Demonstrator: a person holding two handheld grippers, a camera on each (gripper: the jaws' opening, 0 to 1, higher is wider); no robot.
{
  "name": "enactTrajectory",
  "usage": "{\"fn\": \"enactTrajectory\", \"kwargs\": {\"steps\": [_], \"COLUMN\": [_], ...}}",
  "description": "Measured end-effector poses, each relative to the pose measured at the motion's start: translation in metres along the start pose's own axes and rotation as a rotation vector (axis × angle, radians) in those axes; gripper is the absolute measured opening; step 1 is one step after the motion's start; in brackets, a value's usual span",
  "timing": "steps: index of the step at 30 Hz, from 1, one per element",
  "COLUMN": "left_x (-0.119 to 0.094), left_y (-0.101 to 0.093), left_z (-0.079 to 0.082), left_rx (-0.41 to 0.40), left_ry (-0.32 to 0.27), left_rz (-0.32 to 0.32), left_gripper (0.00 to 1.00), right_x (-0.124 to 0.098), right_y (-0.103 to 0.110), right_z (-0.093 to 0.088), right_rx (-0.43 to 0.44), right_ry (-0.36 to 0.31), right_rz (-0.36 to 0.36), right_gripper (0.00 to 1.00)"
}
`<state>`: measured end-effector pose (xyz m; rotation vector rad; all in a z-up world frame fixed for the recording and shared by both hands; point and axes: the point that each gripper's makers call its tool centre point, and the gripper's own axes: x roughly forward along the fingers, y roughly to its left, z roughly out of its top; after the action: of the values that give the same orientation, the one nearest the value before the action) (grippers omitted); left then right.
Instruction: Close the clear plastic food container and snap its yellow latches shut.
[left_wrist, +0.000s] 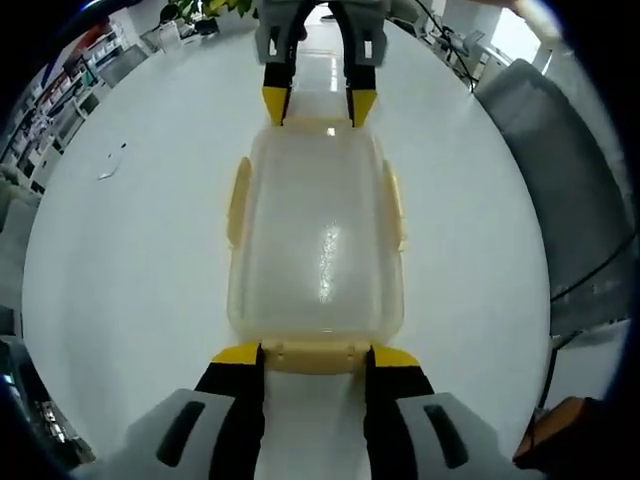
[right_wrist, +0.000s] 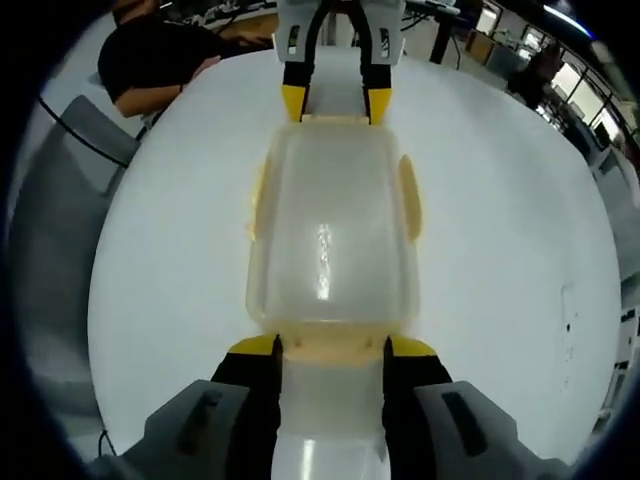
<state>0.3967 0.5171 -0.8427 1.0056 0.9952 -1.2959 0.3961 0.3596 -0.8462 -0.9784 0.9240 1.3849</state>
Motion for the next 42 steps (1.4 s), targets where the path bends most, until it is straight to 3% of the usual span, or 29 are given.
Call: {"fn": "enactTrajectory", "kwargs": {"steps": [6,12,22,29,42], "left_x": [-0.003,-0.022,-0.059,-0.082,-0.084], "left_y": [-0.014,-0.018,-0.035,-0.041,-0.047], "left_z": [0.000,-0.003,0.013,0.040,0.102], "left_rx": [-0.025,-0.024,-0.058,-0.051,0.000], "left_ry": [0.016,0.012,0.019,-0.008,-0.044], "left_rz": [-0.047,-0.017,0.023,0.062,0.082], "left_gripper": [0.32,0.32,0.32,0.32,0.32], "right_x": [-0.005,-0.020,-0.057,-0.087,-0.127], "right_y": [0.012,0.016,0.029,0.037,0.051], "right_z": [0.004,0.017,0.025,0.016,-0.033], "right_rx": [0.003,0.000,-0.058,-0.073,-0.037], "right_ry": [-0.020,-0.068,-0.120,-0.137,-0.130], "right_rz": [0.038,0.031,0.001,-0.043,-0.094], "right_gripper": [0.35,0.35,0.36,0.36,0.36]}}
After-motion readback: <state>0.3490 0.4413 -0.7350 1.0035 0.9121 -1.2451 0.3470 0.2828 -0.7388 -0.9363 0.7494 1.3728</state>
